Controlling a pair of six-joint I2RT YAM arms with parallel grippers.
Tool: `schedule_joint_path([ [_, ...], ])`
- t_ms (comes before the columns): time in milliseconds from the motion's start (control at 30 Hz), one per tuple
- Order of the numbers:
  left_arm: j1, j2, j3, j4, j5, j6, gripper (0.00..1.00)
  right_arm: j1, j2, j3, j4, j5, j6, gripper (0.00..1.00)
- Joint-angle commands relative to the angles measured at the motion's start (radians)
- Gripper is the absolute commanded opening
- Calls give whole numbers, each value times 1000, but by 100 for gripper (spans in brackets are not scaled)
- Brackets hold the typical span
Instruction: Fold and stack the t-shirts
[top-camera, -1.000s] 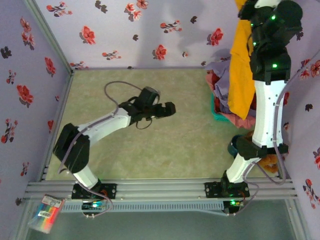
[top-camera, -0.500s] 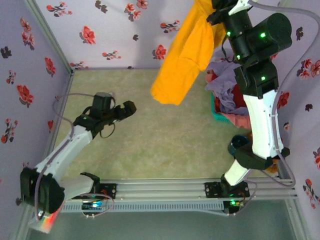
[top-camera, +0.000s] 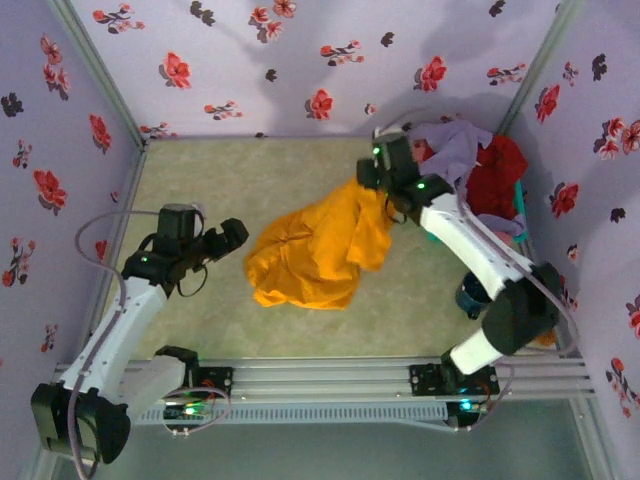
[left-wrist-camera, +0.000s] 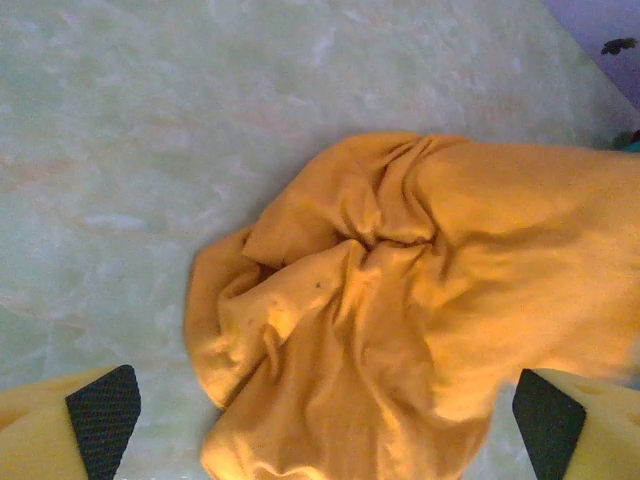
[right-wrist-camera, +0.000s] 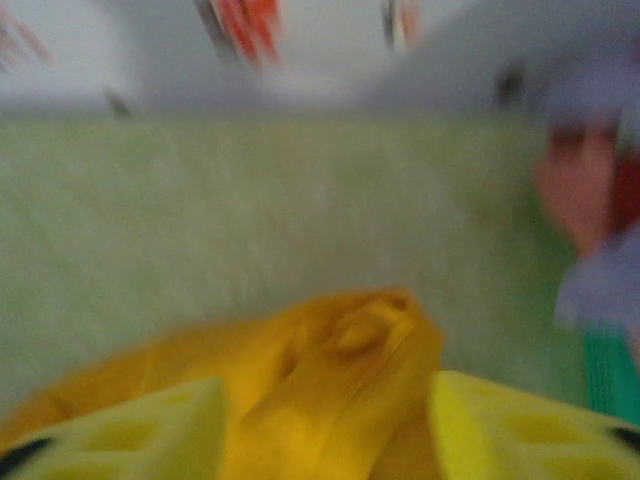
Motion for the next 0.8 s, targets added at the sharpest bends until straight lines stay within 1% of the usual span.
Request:
schedule_joint_path([
  [0, -31, 39, 10, -12, 22, 14, 99, -1, -41, -6, -90, -6, 128, 74],
  [100, -100, 111, 14, 41, 18, 16, 99, -3, -30, 18, -167, 51, 119, 76],
  [167, -169, 187, 42, 67, 8, 36, 99, -17, -34, 25, -204, 57, 127, 77],
  [267, -251, 323, 118, 17, -35, 51, 99, -76, -32, 47, -288, -15, 193, 78],
  [333, -304, 411, 156, -9, -40, 56, 99, -111, -37, 52, -325, -57, 212, 79],
  [467, -387, 544, 188, 58, 38, 48, 99, -143, -81, 5, -312, -92, 206, 80],
  [533, -426, 606, 215, 70, 43, 54, 99, -162, -95, -14, -304, -121, 208, 80],
  [600, -438, 673, 238, 73, 57, 56, 99, -174, -97, -26, -308, -143, 207, 80],
  [667, -420, 747, 243, 52, 66, 51, 99, -178, -100, -31, -315, -158, 202, 80],
  [767, -376, 794, 190, 64, 77, 41, 99, -179, -102, -36, -311, -186, 205, 80],
])
